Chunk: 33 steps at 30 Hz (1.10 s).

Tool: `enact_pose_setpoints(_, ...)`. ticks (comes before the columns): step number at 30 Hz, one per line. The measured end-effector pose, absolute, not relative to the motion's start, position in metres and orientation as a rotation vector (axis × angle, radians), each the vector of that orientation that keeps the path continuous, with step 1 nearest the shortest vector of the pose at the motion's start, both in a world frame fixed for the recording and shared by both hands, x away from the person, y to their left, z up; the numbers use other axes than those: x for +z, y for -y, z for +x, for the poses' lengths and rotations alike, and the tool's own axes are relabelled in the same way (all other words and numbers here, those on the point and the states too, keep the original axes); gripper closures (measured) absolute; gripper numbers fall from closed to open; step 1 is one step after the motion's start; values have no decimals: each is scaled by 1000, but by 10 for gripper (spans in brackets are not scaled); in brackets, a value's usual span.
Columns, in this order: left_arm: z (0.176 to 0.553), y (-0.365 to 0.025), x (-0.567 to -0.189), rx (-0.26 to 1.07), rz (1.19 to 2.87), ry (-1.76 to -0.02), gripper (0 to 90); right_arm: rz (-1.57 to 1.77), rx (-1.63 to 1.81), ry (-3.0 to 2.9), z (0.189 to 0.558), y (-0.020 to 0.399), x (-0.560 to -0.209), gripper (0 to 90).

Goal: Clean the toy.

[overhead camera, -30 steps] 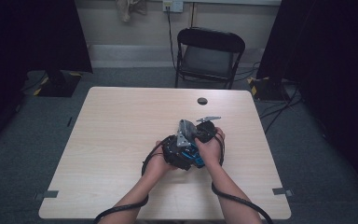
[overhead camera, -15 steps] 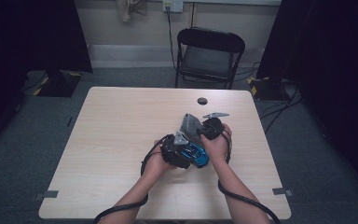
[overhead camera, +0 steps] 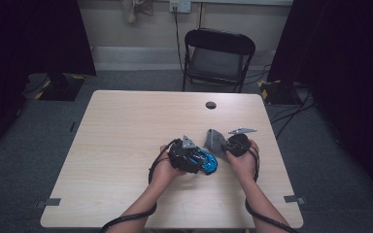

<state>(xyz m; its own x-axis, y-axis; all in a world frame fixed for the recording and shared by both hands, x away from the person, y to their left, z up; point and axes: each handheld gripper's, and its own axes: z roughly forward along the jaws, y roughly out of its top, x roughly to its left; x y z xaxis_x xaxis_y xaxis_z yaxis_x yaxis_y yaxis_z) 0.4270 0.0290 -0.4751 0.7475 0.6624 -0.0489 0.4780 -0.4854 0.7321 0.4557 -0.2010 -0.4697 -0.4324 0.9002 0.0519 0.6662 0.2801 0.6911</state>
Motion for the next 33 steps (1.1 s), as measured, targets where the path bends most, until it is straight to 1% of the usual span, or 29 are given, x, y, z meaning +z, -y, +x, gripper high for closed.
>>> enact_pose_setpoints(8,426,-24,-477,352,2159,-905,154,1382,905,-2229,451,195,-477,814)
enact_pose_setpoints(15,426,-24,-476,346,2166,-904,158,1379,902,-2232,450,194,-476,814)
enact_pose_setpoints(23,427,-26,-476,351,2161,-904,161,1371,894,-2232,449,198,-472,814)
enact_pose_setpoints(28,428,-25,-475,343,2166,-920,160,1353,856,-2229,443,209,-467,814)
enact_pose_setpoints(33,427,-24,-476,362,2154,-925,157,1329,841,-2253,436,212,-473,816)
